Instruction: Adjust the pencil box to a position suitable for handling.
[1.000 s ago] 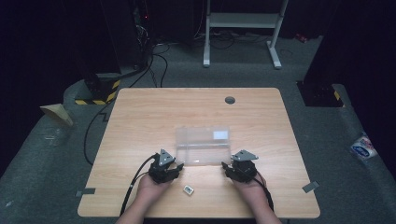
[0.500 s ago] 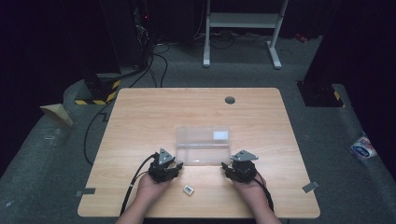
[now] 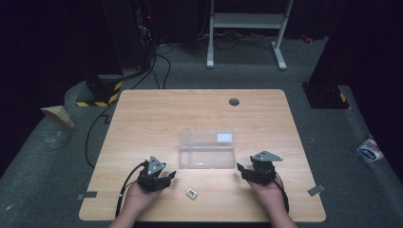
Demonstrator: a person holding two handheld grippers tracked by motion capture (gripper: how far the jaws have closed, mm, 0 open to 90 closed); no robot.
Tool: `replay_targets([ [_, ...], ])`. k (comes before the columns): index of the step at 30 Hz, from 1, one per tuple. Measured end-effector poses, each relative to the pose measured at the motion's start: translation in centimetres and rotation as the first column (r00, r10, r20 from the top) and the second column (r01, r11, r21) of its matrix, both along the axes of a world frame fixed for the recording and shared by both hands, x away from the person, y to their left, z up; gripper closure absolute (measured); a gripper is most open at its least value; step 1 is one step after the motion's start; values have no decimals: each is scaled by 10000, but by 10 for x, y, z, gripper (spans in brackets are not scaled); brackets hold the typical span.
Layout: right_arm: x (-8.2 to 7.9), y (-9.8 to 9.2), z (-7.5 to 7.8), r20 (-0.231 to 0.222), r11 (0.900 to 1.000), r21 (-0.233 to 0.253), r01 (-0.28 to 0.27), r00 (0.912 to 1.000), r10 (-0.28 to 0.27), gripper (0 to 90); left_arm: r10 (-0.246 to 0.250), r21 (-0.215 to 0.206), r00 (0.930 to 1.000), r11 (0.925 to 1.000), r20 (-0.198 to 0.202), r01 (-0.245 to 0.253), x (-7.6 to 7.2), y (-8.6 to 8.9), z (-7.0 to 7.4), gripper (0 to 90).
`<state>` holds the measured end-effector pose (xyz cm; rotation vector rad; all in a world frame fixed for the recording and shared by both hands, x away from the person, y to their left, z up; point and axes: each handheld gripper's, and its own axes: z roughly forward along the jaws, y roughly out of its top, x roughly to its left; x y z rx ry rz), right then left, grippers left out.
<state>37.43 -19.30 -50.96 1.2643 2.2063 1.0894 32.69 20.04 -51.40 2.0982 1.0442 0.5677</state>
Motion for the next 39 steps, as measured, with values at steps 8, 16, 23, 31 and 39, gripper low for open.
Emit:
replay_targets([
  [8, -10, -35, -12, -92, 9919, -876, 917, 9956, -929, 296, -98, -941, 9998, 9955, -196, 79, -12, 9, 6, 424],
  [16, -9, -42, -14, -336, 9877, -992, 1209, 9916, -1248, 276, -869, -792, 9960, 9932, -208, 850, -24, -13, 5, 369],
  [23, -7, -41, -14, -352, 9870, -1002, 1260, 9909, -1301, 267, -1399, -859, 9894, 9870, -388, 1362, -31, -29, 3, 367],
  [31, -7, -41, -14, -350, 9870, -1010, 1248, 9910, -1289, 268, -1920, -747, 9805, 9792, -410, 1887, -37, -44, 1, 397],
  [39, -7, -41, -14, -344, 9871, -1003, 1248, 9911, -1288, 268, -2435, -878, 9670, 9676, -754, 2368, -39, -56, -1, 443],
])
